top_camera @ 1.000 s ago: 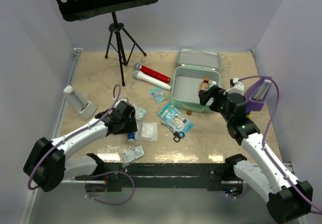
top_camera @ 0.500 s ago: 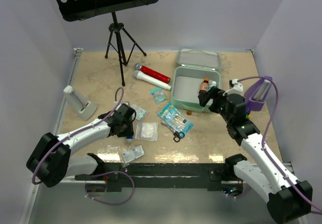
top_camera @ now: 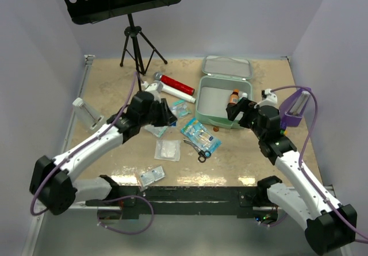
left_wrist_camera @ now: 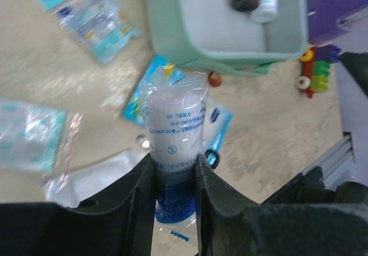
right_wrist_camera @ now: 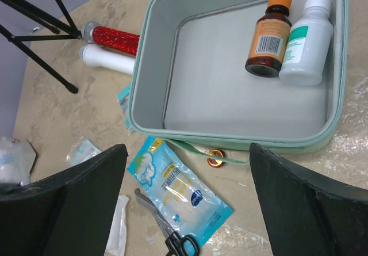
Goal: Organize the medicine kit
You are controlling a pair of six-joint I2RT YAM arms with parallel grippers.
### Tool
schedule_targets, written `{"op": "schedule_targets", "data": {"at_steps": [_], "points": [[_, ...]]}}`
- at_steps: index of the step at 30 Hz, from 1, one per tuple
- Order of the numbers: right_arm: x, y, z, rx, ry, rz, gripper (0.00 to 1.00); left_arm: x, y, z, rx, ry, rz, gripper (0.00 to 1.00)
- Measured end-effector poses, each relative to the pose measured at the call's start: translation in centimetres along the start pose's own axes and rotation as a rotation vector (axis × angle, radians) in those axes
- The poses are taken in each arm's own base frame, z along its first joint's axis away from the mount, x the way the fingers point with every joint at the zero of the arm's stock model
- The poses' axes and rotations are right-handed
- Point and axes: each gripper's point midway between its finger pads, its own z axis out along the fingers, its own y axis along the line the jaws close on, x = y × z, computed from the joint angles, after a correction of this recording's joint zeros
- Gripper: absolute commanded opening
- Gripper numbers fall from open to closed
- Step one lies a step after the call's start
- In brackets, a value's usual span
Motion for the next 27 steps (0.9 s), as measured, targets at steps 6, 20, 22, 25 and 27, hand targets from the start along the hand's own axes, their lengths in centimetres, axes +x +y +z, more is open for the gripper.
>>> {"op": "schedule_targets", "data": {"at_steps": [6,20,22,25,27], "points": [[-0.7,0.4,-0.2,-0.007,-0.012,-0.001,0.92,-3.9,-6.7,6.6,0.216,0.011,0.04,0.25],[-0.9,0.6,-0.1,-0.006,-0.01,0.001,0.93,-6.4,-13.6,22.6,0.408,0.065,0.129,0.27],[-1.0,0.7,-0.2,-0.007,-0.011,0.001,0.92,-5.5,-12.7,24.2,0.39,0.086,0.13,0.27],[-1.0,0.7,-0.2,-0.007,-0.011,0.002,0.92,-4.4,-11.6,26.4,0.367,0.112,0.131,0.27],[-0.9,0.7,-0.2,-0.007,-0.01,0.001,0.92,-4.2,-11.4,27.8,0.366,0.113,0.133,0.27]]}}
